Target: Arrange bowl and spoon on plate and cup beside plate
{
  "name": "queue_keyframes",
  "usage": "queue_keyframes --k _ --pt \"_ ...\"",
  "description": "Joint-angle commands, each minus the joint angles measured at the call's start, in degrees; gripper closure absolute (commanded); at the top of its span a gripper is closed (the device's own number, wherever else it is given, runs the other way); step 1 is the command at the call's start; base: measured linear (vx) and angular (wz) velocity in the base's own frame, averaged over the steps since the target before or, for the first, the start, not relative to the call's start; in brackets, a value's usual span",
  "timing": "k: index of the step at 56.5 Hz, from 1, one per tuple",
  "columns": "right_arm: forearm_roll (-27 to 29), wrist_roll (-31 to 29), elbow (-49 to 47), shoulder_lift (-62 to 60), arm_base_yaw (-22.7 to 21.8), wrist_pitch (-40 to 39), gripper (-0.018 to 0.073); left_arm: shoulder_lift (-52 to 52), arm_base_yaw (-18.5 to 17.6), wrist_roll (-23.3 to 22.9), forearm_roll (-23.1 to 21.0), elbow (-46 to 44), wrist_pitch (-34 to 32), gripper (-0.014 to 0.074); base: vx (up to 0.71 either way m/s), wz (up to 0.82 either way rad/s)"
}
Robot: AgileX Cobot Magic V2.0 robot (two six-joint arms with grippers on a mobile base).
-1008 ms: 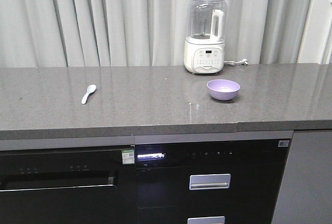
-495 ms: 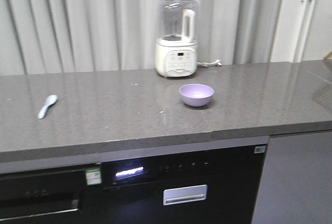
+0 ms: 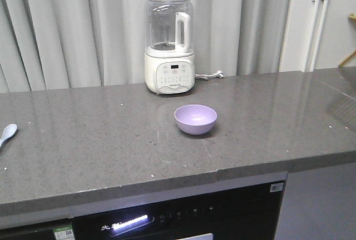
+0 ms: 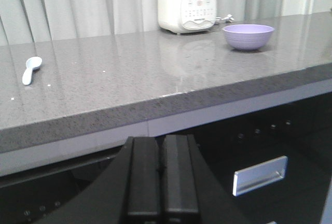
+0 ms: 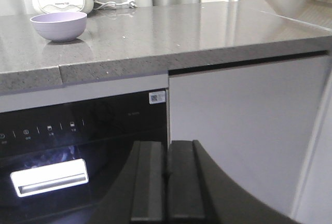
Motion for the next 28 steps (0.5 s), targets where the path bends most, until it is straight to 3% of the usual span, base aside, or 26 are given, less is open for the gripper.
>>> queue_keyframes --k 1,28 --pt "-0.6 0.0 0.1 -0.2 -0.2 -5.0 0.0568 0.2 0.1 -0.4 -0.5 -1.5 -4.6 0.0594 0.33 0.20" --pt "-0.6 0.0 0.1 -0.2 -0.2 -4.8 0.0568 0.2 0.1 -0.4 -0.5 -1.5 -4.6 0.0594 0.37 0.29"
